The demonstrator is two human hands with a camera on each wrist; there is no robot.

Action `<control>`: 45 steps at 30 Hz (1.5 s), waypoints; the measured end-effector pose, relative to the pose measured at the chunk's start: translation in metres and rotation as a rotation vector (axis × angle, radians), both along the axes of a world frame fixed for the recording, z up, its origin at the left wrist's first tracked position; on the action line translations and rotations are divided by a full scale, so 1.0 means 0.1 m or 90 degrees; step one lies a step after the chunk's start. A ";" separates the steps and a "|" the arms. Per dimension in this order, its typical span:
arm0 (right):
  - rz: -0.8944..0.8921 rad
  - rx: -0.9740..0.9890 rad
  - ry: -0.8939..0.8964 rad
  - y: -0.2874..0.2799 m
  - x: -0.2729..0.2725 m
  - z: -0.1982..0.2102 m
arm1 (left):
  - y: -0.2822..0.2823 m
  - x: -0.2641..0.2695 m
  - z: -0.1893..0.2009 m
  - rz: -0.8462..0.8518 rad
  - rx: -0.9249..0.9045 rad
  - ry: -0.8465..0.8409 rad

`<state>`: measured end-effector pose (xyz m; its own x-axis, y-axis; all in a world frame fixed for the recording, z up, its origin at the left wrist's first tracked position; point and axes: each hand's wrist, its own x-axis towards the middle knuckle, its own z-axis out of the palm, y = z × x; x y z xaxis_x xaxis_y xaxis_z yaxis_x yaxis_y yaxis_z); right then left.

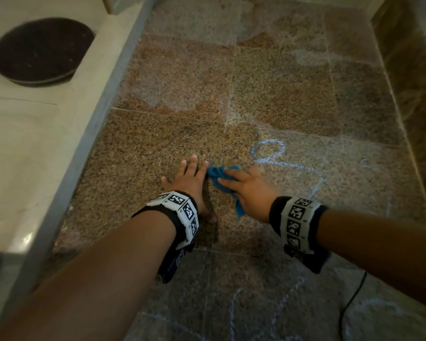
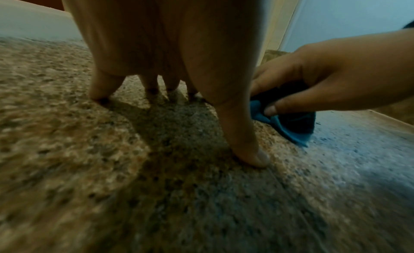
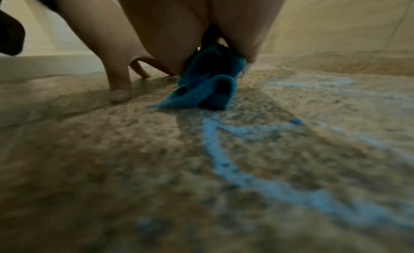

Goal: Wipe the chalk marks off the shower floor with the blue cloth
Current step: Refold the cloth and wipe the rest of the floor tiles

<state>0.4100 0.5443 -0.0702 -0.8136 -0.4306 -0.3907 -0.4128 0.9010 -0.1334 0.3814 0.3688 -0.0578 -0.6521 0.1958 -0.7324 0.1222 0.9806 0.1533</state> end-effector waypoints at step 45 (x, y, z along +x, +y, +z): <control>-0.348 -0.106 0.084 0.69 -1.02 -0.15 | 0.02 -0.02 0.02 0.000 -0.002 -0.005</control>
<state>0.3080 0.6131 -0.0852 -0.9720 0.0175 -0.2341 0.0825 0.9590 -0.2710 0.3792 0.3704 -0.0563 -0.6463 0.1933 -0.7381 0.1207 0.9811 0.1513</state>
